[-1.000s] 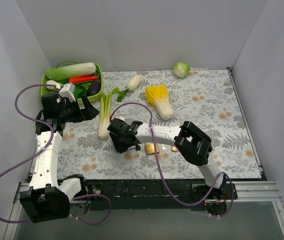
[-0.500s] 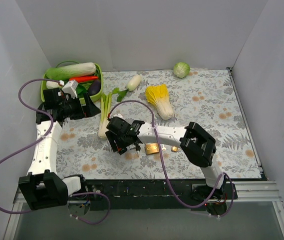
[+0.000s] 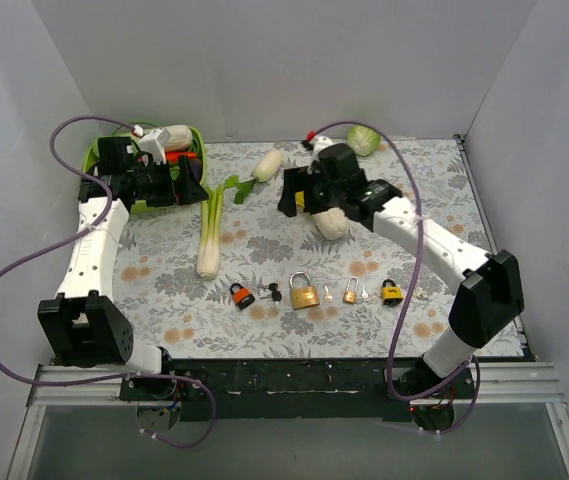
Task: Lock with the key
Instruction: Reset both arms
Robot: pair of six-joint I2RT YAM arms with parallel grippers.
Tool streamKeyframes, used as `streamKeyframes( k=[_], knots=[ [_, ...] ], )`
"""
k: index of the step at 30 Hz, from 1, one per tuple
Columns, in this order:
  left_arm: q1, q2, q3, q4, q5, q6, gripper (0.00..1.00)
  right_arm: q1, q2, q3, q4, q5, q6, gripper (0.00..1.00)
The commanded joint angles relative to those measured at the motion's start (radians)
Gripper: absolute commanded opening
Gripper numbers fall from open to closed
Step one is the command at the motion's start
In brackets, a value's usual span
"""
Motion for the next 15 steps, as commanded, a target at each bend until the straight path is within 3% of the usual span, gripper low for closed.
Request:
streamKeyframes(
  k=[1, 5, 9, 15],
  knots=[
    [-0.12, 0.037, 0.097, 0.0, -0.167, 0.023, 0.98, -0.186, -0.138, -0.042, 0.038, -0.063, -0.137, 0.94],
    [-0.245, 0.112, 0.12, -0.006, -0.249, -0.006, 0.98, -0.352, -0.279, -0.155, 0.058, -0.053, -0.221, 0.95],
    [-0.262, 0.16, 0.121, 0.012, -0.232, -0.024, 0.98, -0.501, -0.382, -0.288, 0.057, -0.055, -0.275, 0.94],
    [-0.265, 0.185, 0.112, 0.043, -0.244, -0.044, 0.98, -0.535, -0.502, -0.414, 0.054, -0.068, -0.28, 0.94]
  ],
)
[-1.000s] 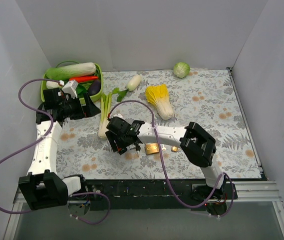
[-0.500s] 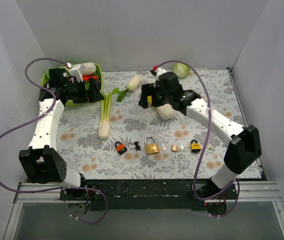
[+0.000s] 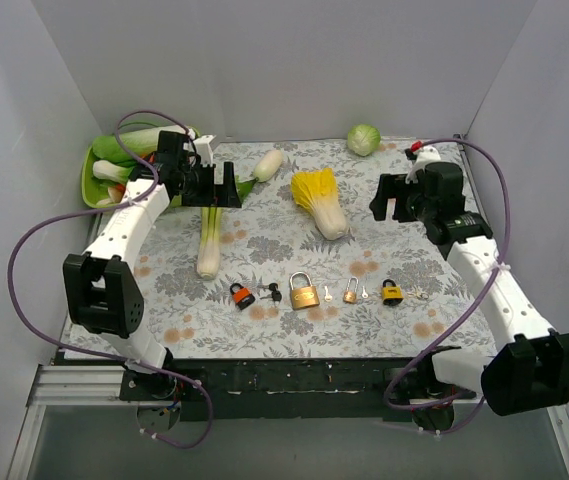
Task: Lock with the key
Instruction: Reset both arms
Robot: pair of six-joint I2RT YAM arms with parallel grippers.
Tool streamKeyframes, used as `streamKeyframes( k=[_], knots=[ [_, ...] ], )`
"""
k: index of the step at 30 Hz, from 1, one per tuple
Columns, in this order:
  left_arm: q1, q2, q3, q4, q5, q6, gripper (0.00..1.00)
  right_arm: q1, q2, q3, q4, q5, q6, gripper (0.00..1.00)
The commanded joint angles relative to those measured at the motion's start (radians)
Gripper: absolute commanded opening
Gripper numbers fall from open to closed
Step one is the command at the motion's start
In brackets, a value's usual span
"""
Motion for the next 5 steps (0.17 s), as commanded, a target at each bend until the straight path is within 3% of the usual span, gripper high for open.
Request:
streamKeyframes(
  k=[1, 5],
  knots=[
    [0.005, -0.028, 0.014, 0.037, -0.027, -0.019, 0.98, -0.001, -0.072, -0.048, 0.019, -0.028, -0.032, 0.94],
    [0.008, -0.029, 0.013, 0.045, -0.048, -0.045, 0.98, -0.003, -0.081, -0.03, 0.016, -0.027, -0.045, 0.94]
  ],
)
